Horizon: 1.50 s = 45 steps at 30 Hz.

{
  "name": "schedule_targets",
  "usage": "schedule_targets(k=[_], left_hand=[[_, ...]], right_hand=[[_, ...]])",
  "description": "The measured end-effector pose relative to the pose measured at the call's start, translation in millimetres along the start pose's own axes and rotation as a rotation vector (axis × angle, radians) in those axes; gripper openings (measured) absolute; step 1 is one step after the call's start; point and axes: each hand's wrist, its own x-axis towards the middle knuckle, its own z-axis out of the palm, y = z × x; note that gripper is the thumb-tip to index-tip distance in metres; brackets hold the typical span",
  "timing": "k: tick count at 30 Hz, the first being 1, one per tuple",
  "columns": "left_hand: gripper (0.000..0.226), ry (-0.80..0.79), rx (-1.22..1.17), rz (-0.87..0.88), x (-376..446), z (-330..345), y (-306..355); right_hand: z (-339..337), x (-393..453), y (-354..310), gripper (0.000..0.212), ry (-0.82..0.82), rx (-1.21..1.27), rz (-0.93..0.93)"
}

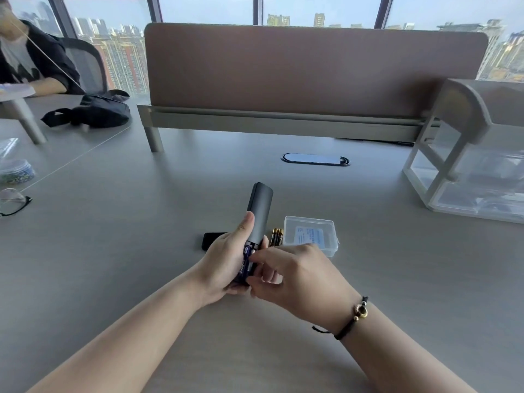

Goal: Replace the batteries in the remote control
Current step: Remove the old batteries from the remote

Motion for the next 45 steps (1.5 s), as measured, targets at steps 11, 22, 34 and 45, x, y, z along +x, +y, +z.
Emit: schedule_targets(k=[11,22,34,45], left_hand=[[0.055,0.14,-0.11,-0.1,6,-1,3],[0.052,0.1,0.156,0.132,6,-7,0],[0.049,0.12,0.238,0.293,8,-12,1],[0.065,0.29,-0.216,0.215,7,-19,12]], right_hand=[[8,-1,-7,0.011,0.082,-0.167,-0.155],[13,-3,-2,0.009,-0.021,0.192,0.061],[8,-1,-1,0.019,-0.002,0.333,0.26],[10,-8,-15,0.01,-0.337,-0.002,0.19]])
